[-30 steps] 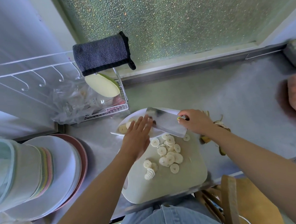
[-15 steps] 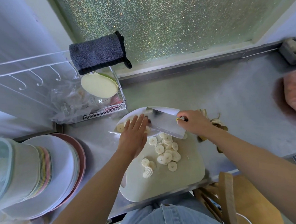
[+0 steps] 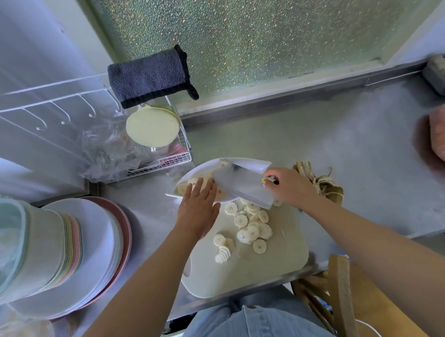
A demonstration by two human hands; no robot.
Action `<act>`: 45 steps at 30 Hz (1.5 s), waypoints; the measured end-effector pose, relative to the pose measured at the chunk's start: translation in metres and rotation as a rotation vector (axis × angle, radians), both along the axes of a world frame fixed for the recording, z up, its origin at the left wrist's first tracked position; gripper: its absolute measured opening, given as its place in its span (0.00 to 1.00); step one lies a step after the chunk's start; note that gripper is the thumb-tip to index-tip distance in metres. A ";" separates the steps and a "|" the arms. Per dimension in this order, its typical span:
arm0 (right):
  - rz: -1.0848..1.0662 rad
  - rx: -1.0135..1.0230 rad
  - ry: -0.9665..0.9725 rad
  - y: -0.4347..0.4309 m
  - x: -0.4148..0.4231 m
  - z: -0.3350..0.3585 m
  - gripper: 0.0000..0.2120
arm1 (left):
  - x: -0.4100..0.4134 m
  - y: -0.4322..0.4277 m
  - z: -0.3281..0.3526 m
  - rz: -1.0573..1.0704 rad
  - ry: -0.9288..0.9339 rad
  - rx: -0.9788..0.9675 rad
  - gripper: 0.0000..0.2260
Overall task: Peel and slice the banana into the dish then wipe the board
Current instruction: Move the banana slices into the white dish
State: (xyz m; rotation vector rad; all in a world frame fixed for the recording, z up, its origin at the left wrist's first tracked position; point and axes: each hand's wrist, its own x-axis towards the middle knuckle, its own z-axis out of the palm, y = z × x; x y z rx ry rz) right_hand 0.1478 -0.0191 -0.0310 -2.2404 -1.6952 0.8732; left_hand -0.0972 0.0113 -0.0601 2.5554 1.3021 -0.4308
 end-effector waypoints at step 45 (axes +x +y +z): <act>-0.268 0.198 0.007 -0.212 -0.099 -0.035 0.06 | -0.035 -0.121 -0.031 0.450 -0.413 -0.161 0.28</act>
